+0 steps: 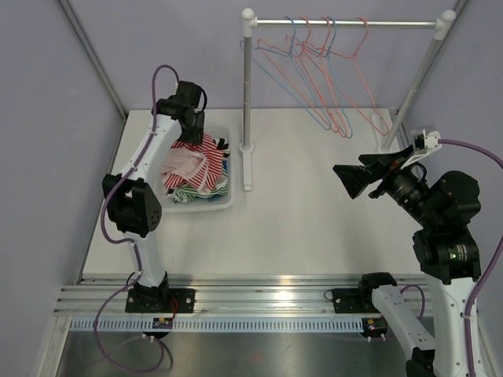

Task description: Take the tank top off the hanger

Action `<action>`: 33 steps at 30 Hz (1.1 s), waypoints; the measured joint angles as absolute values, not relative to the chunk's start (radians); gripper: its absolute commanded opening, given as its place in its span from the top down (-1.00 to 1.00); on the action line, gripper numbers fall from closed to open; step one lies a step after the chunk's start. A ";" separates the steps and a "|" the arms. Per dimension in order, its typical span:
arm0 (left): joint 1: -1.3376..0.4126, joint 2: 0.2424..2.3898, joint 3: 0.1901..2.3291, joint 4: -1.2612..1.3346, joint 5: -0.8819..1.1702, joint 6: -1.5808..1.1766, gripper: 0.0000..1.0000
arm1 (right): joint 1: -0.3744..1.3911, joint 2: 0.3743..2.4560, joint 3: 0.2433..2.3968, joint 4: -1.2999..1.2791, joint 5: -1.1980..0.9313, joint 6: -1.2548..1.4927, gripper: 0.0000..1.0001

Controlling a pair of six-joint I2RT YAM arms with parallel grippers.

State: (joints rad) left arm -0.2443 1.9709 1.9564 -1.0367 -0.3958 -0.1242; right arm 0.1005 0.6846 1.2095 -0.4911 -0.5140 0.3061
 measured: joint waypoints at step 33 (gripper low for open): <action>-0.300 0.622 1.202 -0.943 -0.464 -0.259 -0.98 | 0.346 0.733 1.263 -0.798 0.173 0.181 -0.99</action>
State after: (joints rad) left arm -0.3000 0.6216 1.2022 -0.9432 -0.4637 -0.2592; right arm 0.3458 0.7334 1.2629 -0.7979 0.1730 0.1814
